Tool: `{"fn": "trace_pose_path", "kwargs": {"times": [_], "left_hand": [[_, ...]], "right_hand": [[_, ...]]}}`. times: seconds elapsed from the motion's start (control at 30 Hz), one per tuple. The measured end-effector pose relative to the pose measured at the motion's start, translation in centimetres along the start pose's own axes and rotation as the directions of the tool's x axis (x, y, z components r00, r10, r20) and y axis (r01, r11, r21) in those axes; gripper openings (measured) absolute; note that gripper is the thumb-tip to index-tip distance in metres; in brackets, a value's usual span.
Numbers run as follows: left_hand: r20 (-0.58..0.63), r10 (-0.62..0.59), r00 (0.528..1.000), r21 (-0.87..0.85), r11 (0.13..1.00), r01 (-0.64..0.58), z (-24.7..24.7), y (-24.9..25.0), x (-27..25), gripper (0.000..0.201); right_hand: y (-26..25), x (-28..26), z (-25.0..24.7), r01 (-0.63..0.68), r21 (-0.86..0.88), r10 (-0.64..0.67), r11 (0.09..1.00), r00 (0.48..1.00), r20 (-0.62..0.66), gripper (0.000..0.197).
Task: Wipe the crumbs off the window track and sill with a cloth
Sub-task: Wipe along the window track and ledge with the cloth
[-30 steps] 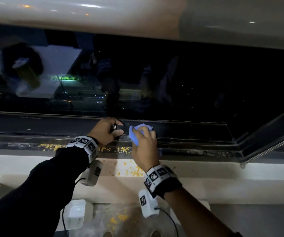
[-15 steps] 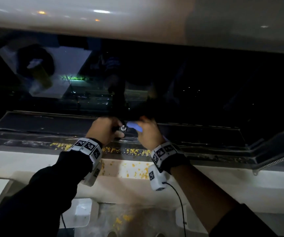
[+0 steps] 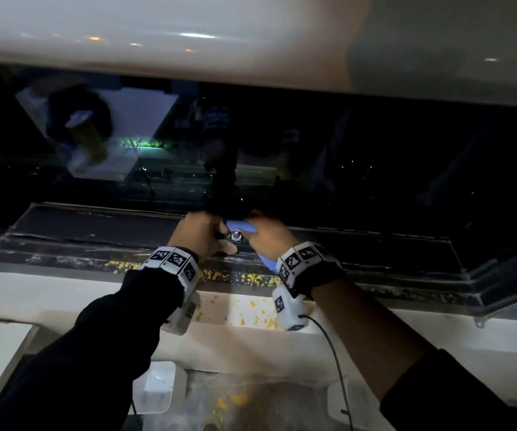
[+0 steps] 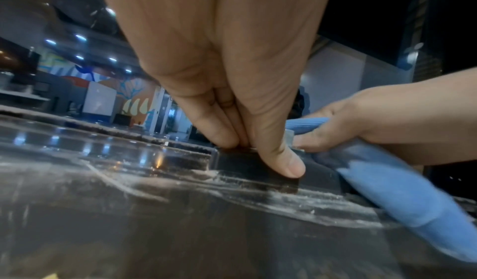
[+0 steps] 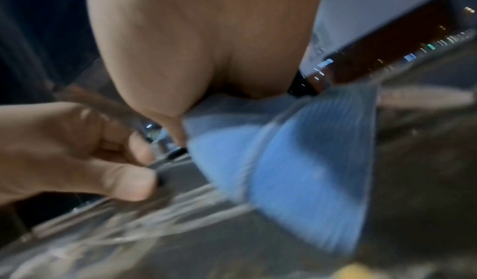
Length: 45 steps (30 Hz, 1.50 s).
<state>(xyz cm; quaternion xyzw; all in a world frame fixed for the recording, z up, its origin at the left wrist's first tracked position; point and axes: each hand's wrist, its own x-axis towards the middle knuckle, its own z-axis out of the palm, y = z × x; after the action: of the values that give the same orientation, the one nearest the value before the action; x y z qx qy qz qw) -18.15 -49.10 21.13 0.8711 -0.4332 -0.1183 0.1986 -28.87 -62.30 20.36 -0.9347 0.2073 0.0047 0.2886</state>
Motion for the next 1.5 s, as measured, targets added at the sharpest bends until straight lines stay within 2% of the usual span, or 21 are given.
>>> {"fn": "trace_pose_path", "kwargs": {"times": [0.23, 0.37, 0.43, 0.5, 0.57, 0.6, 0.67, 0.73, 0.77, 0.83, 0.9, 0.97, 1.03, 1.1, 1.17, 1.27, 1.33, 1.4, 1.5], "left_hand": [[0.065, -0.045, 0.997, -0.087, 0.995, 0.051, -0.4, -0.6, 0.2, 0.033], [0.134, -0.098, 0.986, 0.018, 0.995, 0.097, -1.1, -0.2, 0.7, 0.043], [0.155, -0.111, 0.982, 0.036, 0.994, 0.107, -1.1, -0.3, 0.6, 0.040], [0.134, -0.134, 0.982, -0.037, 0.989, 0.140, -1.1, -0.6, 0.4, 0.043], [0.115, -0.161, 0.980, -0.113, 0.978, 0.173, -1.1, -0.7, 0.5, 0.046], [0.121, -0.171, 0.978, -0.129, 0.974, 0.187, -1.1, -0.7, 0.7, 0.045], [0.138, -0.180, 0.974, -0.139, 0.970, 0.199, -1.2, -0.7, 0.9, 0.040], [0.167, -0.163, 0.972, -0.123, 0.975, 0.184, -1.3, -0.9, 1.2, 0.037], [0.186, -0.148, 0.971, -0.104, 0.980, 0.169, -1.4, -0.9, 1.3, 0.037], [0.208, -0.126, 0.970, -0.086, 0.985, 0.147, -1.8, -1.1, 1.5, 0.037], [0.217, -0.115, 0.969, -0.082, 0.987, 0.136, -2.0, -1.2, 1.6, 0.037], [0.225, -0.107, 0.968, -0.062, 0.990, 0.124, -2.2, -1.2, 1.7, 0.036], [0.252, -0.103, 0.962, -0.027, 0.993, 0.114, -2.3, -1.1, 1.8, 0.034], [0.281, -0.095, 0.955, 0.006, 0.995, 0.097, -2.7, -0.9, 1.8, 0.028], [0.284, -0.075, 0.956, 0.025, 0.997, 0.071, -2.8, -0.9, 1.7, 0.024], [0.245, -0.060, 0.968, -0.021, 0.997, 0.068, -2.5, -1.3, 1.5, 0.021], [0.239, -0.056, 0.969, -0.022, 0.998, 0.063, -2.3, -1.1, 1.5, 0.019], [0.239, -0.041, 0.970, 0.001, 0.999, 0.042, -2.5, -0.5, 1.7, 0.020], [0.242, -0.039, 0.970, 0.030, 0.999, 0.033, -2.6, 0.1, 1.9, 0.022]], "right_hand": [[3.8, -1.1, -3.4, -0.142, -0.122, 0.153, 0.982, 0.985, 0.084, 0.037], [1.1, -0.6, -1.3, 0.028, 0.013, -0.027, 1.000, 0.996, -0.091, 0.038], [0.3, -0.7, 0.1, 0.073, 0.031, -0.071, 0.997, 0.997, -0.040, 0.041], [0.9, -1.0, 0.7, 0.074, 0.060, -0.074, 0.995, 0.997, -0.001, 0.045], [2.6, -1.9, 0.4, 0.110, 0.164, -0.093, 0.980, 0.990, -0.109, 0.040], [3.8, -2.6, 0.4, 0.162, 0.147, -0.131, 0.976, 0.971, -0.200, 0.038], [6.0, -4.9, 1.0, 0.217, -0.037, -0.219, 0.975, 0.934, -0.282, 0.040], [6.7, -6.9, 2.2, 0.219, -0.225, -0.277, 0.949, 0.922, -0.271, 0.050], [6.4, -7.7, 2.7, 0.193, -0.258, -0.259, 0.947, 0.932, -0.254, 0.054], [5.6, -8.2, 2.9, 0.222, -0.221, -0.276, 0.950, 0.926, -0.258, 0.053], [4.8, -8.3, 2.8, 0.354, -0.162, -0.387, 0.921, 0.877, -0.285, 0.049], [3.7, -8.3, 3.1, 0.404, -0.126, -0.423, 0.906, 0.855, -0.299, 0.049], [2.3, -7.8, 4.0, 0.326, -0.085, -0.336, 0.942, 0.891, -0.305, 0.054], [0.8, -7.5, 5.3, 0.243, -0.169, -0.282, 0.955, 0.921, -0.268, 0.063], [1.1, -7.5, 6.1, 0.215, -0.225, -0.271, 0.950, 0.927, -0.258, 0.066], [2.8, -8.9, 5.2, 0.129, -0.175, -0.173, 0.976, 0.948, -0.266, 0.059], [3.2, -9.4, 4.3, 0.042, -0.233, -0.104, 0.972, 0.960, -0.258, 0.050], [1.7, -8.9, 4.2, 0.042, -0.238, -0.106, 0.970, 0.960, -0.259, 0.048], [-1.8, -7.2, 6.2, 0.140, -0.252, -0.197, 0.957, 0.956, -0.216, 0.051]]}}
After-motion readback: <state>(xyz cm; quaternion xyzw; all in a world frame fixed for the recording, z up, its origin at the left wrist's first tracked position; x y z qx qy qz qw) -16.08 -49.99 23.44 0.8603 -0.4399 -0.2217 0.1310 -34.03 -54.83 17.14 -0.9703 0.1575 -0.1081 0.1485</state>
